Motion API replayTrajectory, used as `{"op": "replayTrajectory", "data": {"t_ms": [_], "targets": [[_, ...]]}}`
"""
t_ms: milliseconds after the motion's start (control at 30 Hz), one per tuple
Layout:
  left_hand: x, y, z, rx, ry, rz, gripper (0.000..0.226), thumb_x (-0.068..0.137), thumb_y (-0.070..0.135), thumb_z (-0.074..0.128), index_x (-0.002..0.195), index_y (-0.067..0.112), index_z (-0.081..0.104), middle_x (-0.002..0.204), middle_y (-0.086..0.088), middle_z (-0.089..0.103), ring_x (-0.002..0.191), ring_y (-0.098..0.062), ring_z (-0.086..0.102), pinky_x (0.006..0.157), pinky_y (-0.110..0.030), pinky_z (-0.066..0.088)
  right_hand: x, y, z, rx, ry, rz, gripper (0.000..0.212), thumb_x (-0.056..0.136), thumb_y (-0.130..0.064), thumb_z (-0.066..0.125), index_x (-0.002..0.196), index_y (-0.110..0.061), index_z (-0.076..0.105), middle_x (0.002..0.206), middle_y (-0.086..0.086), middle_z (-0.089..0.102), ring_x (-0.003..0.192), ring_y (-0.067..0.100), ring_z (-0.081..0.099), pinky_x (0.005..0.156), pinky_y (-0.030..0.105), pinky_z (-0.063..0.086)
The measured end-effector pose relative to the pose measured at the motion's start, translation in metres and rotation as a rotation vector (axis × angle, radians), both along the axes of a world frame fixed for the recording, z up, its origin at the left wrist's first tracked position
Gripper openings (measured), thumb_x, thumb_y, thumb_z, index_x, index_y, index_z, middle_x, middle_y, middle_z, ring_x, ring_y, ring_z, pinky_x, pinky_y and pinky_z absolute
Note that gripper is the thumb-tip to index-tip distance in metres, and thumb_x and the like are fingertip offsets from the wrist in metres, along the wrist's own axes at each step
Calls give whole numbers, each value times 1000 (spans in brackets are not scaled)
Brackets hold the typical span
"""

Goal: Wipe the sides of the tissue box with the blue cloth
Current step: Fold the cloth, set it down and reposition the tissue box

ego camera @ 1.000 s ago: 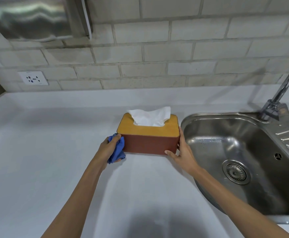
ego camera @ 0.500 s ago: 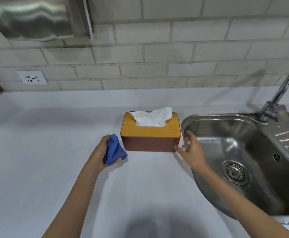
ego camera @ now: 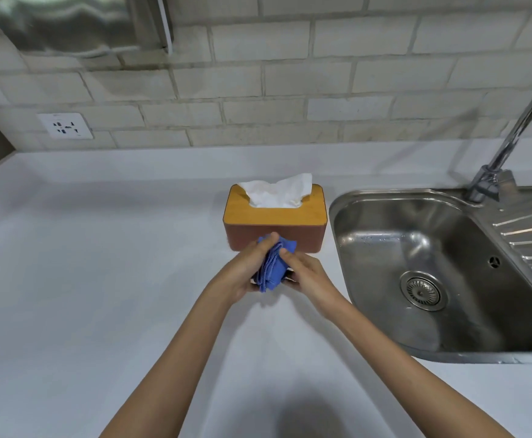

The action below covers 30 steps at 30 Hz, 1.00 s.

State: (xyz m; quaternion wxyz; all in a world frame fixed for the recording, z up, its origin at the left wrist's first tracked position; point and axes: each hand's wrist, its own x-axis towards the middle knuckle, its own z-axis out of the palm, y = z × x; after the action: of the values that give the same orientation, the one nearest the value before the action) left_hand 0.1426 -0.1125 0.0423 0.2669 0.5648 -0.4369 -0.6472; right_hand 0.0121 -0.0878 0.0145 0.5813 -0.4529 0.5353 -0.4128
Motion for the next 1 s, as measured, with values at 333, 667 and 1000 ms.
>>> {"op": "replayTrajectory", "data": {"t_ms": [333, 667, 1000], "targets": [[-33, 33, -37, 131, 308, 69, 20, 92, 27, 58, 104, 12, 64, 82, -1, 77, 71, -12, 74, 55, -21, 57, -76, 29, 33, 49, 177, -157, 26, 93, -12, 52, 93, 12, 63, 78, 15, 62, 64, 20, 55, 51, 18, 49], [-118, 99, -60, 105, 94, -84, 8, 91, 25, 60, 91, 19, 64, 91, 0, 68, 78, -15, 63, 66, -25, 53, -223, 122, 0, 317, 356, -313, 10, 90, -14, 53, 91, -7, 61, 71, 4, 56, 60, 17, 51, 50, 24, 43], [-171, 150, -80, -3, -137, -26, 18, 90, 20, 61, 79, 7, 55, 85, -13, 61, 72, -26, 57, 63, -34, 54, -262, 169, -40, 279, 724, -328, 16, 86, -16, 55, 76, -3, 57, 75, 13, 53, 72, 26, 50, 69, 38, 49]]}}
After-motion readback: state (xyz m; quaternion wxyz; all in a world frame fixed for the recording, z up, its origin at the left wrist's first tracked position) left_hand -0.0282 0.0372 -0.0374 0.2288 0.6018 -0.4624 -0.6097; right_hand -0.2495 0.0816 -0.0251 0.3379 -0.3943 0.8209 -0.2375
